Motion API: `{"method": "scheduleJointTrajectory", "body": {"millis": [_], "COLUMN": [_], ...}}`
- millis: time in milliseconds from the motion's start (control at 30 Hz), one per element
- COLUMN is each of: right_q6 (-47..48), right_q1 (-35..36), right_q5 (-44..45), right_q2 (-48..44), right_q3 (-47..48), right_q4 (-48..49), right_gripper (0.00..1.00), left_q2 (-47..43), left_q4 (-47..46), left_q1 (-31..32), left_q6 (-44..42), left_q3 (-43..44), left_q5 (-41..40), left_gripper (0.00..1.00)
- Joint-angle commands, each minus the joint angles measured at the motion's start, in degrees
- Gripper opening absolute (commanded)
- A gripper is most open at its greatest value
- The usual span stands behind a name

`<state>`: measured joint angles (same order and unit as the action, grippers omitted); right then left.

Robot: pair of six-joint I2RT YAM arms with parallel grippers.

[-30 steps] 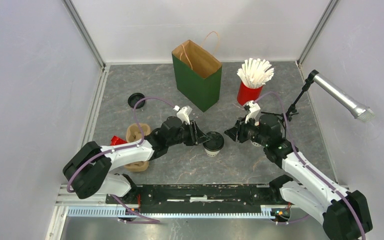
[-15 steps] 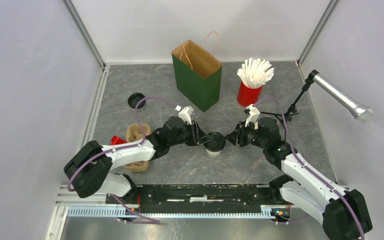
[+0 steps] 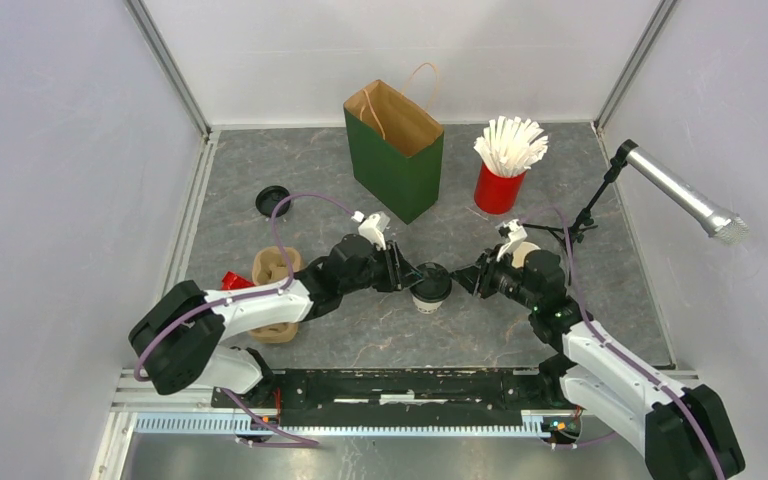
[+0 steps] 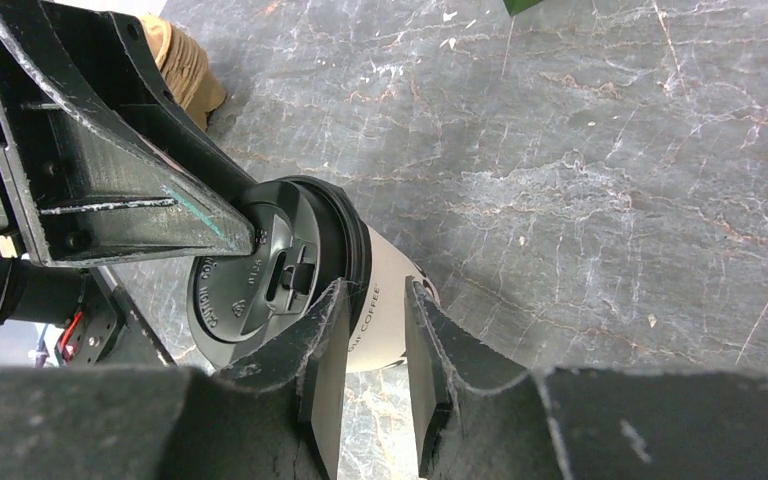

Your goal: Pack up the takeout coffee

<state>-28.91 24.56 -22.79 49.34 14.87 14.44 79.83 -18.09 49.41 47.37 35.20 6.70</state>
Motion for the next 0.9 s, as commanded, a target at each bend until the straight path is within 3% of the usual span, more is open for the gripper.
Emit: {"method": "scheduleJointTrajectory", "body": {"millis": [0, 233, 533, 700, 867], "right_q6": [4.71, 3.05, 1.27, 2.98, 5.17], "right_q1": [0.91, 2.28, 2.78, 2.65, 2.17], "right_q5": [2.69, 3.59, -1.54, 1.21, 5.12], "right_q2": [2.67, 3.89, -0.33, 2.55, 3.40], "right_q3": [-8.44, -13.61, -6.01, 3.35, 13.19], "right_q4": [-12.28, -8.29, -4.49, -9.98, -17.85], "right_gripper": [0.32, 0.31, 0.35, 0.47, 0.64], "left_q2": [5.94, 9.09, -3.23, -7.74, -10.52], "left_q4": [13.58, 17.64, 14.22, 13.36, 12.03], "left_q1": [2.83, 5.29, 10.02, 10.34, 10.35], "left_q6": [-1.53, 0.83, 3.98, 6.30, 6.77], "left_q3": [-3.13, -4.44, -5.68, -6.11, -5.30], "left_q5": [-6.45, -12.97, -10.49, -10.50, -9.66], "left_gripper": [0.42, 0.37, 0.41, 0.45, 0.57]}}
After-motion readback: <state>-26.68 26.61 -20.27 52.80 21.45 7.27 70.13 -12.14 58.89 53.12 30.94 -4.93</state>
